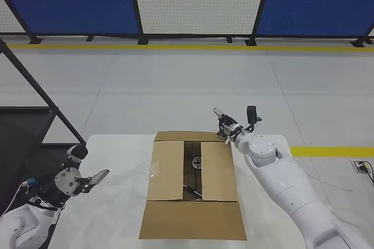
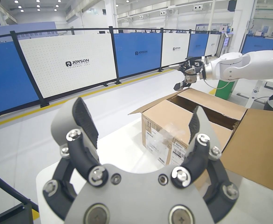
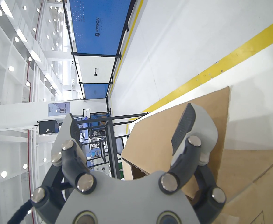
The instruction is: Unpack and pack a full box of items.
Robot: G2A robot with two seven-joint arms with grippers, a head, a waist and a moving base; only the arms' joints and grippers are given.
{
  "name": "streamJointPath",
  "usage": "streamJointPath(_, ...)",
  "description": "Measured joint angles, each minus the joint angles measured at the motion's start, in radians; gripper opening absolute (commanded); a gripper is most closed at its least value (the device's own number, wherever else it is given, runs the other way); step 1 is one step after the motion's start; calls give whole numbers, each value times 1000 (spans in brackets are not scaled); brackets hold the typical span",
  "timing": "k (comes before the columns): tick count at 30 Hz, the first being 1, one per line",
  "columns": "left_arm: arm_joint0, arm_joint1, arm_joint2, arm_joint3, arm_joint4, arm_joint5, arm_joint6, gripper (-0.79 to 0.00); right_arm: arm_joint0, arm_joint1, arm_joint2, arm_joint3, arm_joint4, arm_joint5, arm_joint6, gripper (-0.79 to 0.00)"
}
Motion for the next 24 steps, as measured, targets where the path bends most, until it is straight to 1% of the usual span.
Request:
streamJointPath(16,13,0,-3,-9,2,4,5,0,-55,29,72,-95,-106,57,61,0)
streamJointPath(19,15,0,-3,-10,3,4,7,0,-71,35,94,-120,-111,43,53,0)
streamJointPath(24,19,0,-6,-13,6,6,13,0,-106,46,144,-174,-106,-8,40,0)
